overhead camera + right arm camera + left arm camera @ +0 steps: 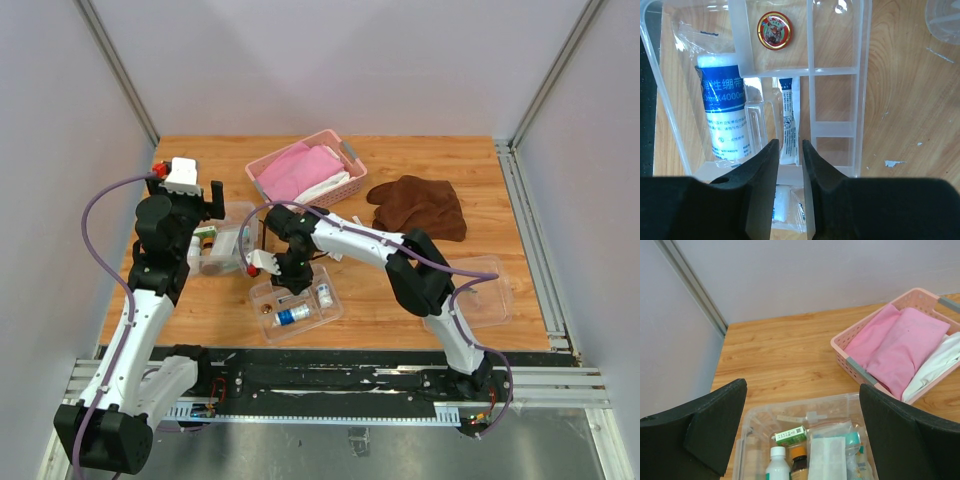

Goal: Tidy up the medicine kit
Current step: Place the medical item at the medicine box compartment.

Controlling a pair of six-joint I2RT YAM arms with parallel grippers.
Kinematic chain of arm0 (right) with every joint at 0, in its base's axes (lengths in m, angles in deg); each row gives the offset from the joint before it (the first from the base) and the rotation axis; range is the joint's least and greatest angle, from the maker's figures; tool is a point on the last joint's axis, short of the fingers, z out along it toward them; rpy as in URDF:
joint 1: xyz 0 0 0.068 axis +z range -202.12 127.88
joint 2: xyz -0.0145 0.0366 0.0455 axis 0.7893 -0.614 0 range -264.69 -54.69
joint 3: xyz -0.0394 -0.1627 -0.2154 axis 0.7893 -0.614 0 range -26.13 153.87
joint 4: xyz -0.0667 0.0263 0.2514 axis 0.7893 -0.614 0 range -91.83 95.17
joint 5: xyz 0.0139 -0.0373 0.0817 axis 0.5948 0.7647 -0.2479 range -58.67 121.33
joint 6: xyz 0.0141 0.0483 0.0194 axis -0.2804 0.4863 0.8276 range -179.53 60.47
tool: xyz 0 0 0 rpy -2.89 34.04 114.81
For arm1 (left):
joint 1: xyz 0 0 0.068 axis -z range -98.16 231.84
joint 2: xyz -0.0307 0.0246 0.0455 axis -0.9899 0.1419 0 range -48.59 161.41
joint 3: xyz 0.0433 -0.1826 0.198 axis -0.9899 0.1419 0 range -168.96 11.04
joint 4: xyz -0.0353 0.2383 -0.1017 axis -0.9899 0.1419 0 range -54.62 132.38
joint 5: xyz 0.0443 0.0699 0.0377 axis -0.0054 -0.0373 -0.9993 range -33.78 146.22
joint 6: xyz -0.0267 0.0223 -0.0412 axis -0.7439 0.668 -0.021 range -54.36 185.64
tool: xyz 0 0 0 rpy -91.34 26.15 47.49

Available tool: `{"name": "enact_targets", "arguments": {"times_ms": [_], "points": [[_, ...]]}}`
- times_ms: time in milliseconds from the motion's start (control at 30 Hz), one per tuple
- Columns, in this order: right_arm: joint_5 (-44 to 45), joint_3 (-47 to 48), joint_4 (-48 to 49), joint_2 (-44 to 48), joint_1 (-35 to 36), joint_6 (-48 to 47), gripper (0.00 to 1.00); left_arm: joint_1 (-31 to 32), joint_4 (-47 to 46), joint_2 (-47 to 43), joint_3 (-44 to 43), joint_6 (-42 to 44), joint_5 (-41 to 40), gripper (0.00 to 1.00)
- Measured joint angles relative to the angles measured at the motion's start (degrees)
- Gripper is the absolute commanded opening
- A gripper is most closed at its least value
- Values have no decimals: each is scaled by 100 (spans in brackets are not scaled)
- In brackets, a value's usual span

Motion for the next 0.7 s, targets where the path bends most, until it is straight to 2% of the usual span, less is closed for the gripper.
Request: {"name": "enact_targets", "arguments": {"times_ms": [433,700], "points": [[-385,225,-382,127,-111,76,32,0,-7,17,11,17,72,99],[-466,70,-20,841,-1049,595,44,0,-20,52,11,20,83,99]]}}
